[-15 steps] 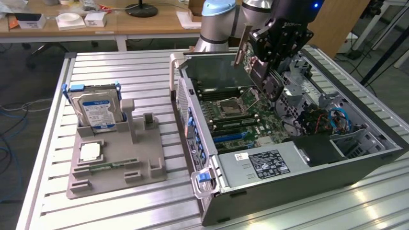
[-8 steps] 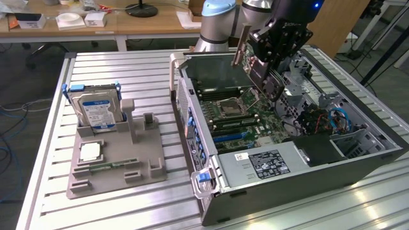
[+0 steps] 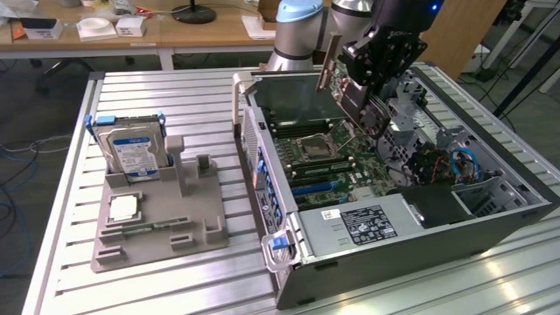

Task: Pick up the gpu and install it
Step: 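Insert the gpu into the slot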

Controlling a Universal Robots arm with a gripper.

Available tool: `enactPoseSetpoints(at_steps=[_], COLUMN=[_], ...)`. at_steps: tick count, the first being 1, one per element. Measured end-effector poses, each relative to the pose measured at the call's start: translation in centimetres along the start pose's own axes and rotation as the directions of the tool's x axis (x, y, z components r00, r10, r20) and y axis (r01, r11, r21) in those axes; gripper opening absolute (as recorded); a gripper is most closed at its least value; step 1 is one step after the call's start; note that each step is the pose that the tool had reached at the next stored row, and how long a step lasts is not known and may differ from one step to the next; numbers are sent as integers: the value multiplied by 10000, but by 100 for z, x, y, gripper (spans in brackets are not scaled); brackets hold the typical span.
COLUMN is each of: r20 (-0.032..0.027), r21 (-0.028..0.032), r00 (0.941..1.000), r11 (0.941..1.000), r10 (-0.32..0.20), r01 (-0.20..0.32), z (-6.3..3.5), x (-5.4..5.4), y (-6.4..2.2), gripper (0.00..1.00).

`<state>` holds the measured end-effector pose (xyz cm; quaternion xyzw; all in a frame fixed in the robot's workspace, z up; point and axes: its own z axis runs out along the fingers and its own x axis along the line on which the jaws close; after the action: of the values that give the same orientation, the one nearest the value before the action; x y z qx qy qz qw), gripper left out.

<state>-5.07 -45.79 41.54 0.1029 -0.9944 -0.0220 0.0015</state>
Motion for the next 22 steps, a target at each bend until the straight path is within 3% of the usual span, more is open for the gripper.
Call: enactPoseSetpoints(at_steps=[11,22], r20=[-24,-52], r21=[-2,-5], r00=[9985,9930], r11=[9985,9930], r10=[-545,-1180], r01=[545,1180], z=[1,3], x=[0,0], y=[0,0], gripper=[26,26])
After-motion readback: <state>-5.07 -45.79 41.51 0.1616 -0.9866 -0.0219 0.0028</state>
